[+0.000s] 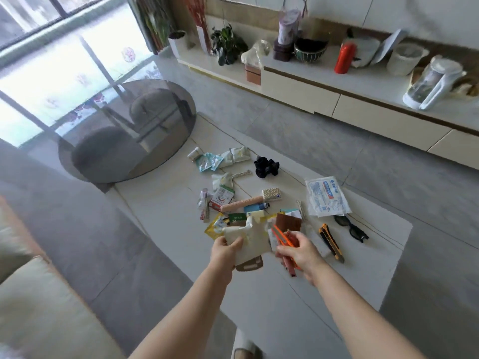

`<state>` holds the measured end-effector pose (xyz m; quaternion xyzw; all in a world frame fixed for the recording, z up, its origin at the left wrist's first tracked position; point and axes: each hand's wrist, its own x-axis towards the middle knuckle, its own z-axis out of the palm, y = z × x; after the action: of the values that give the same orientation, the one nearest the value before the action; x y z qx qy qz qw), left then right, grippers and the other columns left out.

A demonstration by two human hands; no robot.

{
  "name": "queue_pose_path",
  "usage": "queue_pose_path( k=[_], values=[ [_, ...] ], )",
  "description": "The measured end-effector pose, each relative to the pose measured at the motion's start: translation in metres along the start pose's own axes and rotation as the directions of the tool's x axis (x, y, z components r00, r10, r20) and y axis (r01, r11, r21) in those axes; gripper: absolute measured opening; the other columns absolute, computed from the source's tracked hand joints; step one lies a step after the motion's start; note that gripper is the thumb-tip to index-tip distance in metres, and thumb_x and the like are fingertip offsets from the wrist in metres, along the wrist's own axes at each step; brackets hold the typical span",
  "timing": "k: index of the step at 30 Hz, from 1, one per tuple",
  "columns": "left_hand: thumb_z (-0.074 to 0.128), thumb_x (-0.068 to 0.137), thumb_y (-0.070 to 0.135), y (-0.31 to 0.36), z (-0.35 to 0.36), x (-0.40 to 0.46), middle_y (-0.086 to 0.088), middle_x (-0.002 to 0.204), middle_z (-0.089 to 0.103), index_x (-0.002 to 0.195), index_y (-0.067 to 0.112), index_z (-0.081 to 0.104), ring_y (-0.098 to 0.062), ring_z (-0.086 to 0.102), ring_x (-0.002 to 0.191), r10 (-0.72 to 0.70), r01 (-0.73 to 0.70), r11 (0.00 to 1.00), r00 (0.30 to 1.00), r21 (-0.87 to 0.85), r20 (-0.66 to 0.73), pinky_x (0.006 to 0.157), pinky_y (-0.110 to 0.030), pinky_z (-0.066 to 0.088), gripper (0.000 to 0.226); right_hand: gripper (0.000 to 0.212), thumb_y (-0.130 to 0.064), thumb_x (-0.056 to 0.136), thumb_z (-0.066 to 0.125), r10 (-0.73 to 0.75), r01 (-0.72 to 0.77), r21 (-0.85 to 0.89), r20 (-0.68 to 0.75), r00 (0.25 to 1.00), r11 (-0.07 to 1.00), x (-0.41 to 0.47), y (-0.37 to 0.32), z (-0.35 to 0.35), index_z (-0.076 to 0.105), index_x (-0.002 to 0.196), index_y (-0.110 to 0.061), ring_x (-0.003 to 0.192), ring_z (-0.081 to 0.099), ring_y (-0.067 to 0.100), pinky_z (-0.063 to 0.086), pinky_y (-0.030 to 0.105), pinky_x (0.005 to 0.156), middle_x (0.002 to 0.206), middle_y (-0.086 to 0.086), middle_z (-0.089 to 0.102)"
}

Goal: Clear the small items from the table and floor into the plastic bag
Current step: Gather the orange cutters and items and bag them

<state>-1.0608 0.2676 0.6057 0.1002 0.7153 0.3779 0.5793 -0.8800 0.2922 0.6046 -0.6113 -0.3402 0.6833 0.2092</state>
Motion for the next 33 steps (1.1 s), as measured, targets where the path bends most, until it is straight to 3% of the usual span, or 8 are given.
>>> queue_pose_path(
  k=[6, 12, 15, 18, 21, 26, 31, 33],
  values=[
    [0.064, 0.087, 0.004, 0.006, -0.087, -0.070, -0.015, 0.090, 0.063, 0.106, -0.003, 0.058, -0.027, 0.061, 0.074, 0.045, -0.061, 0.993, 0.986, -0.098, -0.159, 0.068, -0.039, 0.053, 0.021, 0.048, -0.002, 0.084, 0.064, -0.035, 0.057, -0.141, 0.158, 0.987, 0.988, -0.056, -0.028, 0.069, 0.040, 0.124, -0.013, 0.050, 0.054, 0.019, 0.035, 0.021, 0.038, 0.081, 0.018, 0.064],
    [0.064, 0.086, 0.000, 0.008, -0.182, -0.128, -0.019, 0.095, 0.064, 0.101, 0.000, 0.061, -0.032, 0.062, 0.081, 0.075, -0.141, 0.955, 0.965, -0.260, -0.251, 0.083, -0.055, 0.051, 0.015, 0.038, 0.003, 0.087, 0.051, -0.040, 0.116, -0.203, 0.342, 0.939, 0.972, -0.096, -0.057, 0.166, 0.042, 0.122, -0.012, 0.076, 0.062, 0.021, 0.053, 0.030, 0.055, 0.097, 0.016, 0.057],
    [0.062, 0.086, -0.004, 0.004, -0.234, -0.148, -0.019, 0.091, 0.064, 0.103, -0.003, 0.060, -0.030, 0.062, 0.076, 0.103, -0.212, 0.914, 0.946, -0.345, -0.308, 0.084, -0.052, 0.050, 0.018, 0.035, 0.005, 0.085, 0.046, -0.042, 0.164, -0.247, 0.434, 0.900, 0.955, -0.111, -0.063, 0.224, 0.047, 0.118, -0.007, 0.079, 0.064, 0.023, 0.054, 0.032, 0.055, 0.095, 0.016, 0.057],
    [0.060, 0.086, -0.006, -0.005, -0.290, -0.161, -0.018, 0.085, 0.064, 0.112, -0.007, 0.057, -0.025, 0.063, 0.063, 0.115, -0.278, 0.873, 0.915, -0.400, -0.386, 0.067, -0.039, 0.055, 0.026, 0.031, 0.010, 0.085, 0.049, -0.033, 0.215, -0.283, 0.535, 0.844, 0.935, -0.131, -0.064, 0.287, 0.049, 0.109, -0.008, 0.070, 0.063, 0.024, 0.053, 0.039, 0.061, 0.086, 0.015, 0.059],
    [0.057, 0.086, -0.008, -0.013, -0.347, -0.176, -0.009, 0.067, 0.068, 0.101, -0.001, 0.059, -0.016, 0.064, 0.048, 0.105, -0.325, 0.826, 0.892, -0.460, -0.440, 0.048, -0.032, 0.054, 0.016, 0.035, 0.013, 0.083, 0.052, -0.031, 0.285, -0.331, 0.602, 0.798, 0.900, -0.154, -0.062, 0.350, 0.048, 0.110, -0.009, 0.055, 0.060, 0.024, 0.050, 0.033, 0.055, 0.079, 0.015, 0.060],
    [0.058, 0.088, -0.005, -0.032, -0.443, -0.203, -0.014, 0.080, 0.064, 0.093, 0.009, 0.057, -0.026, 0.061, 0.063, 0.063, -0.383, 0.763, 0.845, -0.521, -0.531, 0.049, -0.032, 0.054, 0.014, 0.039, 0.015, 0.083, 0.055, 0.023, 0.342, -0.386, 0.691, 0.723, 0.857, -0.194, -0.053, 0.450, 0.045, 0.112, -0.009, 0.038, 0.060, 0.008, 0.040, 0.016, 0.032, 0.098, 0.022, 0.056],
    [0.058, 0.089, -0.003, -0.065, -0.522, -0.229, -0.014, 0.083, 0.063, 0.094, 0.010, 0.058, -0.028, 0.059, 0.068, -0.062, -0.387, 0.723, 0.789, -0.573, -0.612, 0.047, -0.031, 0.054, 0.014, 0.038, 0.013, 0.082, 0.056, 0.103, 0.340, -0.432, 0.730, 0.676, 0.835, -0.220, -0.024, 0.533, 0.044, 0.110, -0.008, 0.044, 0.064, 0.012, 0.039, 0.016, 0.035, 0.095, 0.017, 0.062],
    [0.059, 0.088, 0.000, -0.082, -0.548, -0.240, -0.017, 0.092, 0.064, 0.102, 0.009, 0.059, -0.031, 0.061, 0.077, -0.109, -0.385, 0.705, 0.771, -0.596, -0.628, 0.059, -0.041, 0.057, 0.017, 0.040, 0.012, 0.078, 0.060, 0.129, 0.344, -0.457, 0.734, 0.667, 0.820, -0.226, -0.009, 0.563, 0.046, 0.110, -0.008, 0.052, 0.065, 0.020, 0.041, 0.020, 0.043, 0.087, 0.007, 0.067]
  ],
)
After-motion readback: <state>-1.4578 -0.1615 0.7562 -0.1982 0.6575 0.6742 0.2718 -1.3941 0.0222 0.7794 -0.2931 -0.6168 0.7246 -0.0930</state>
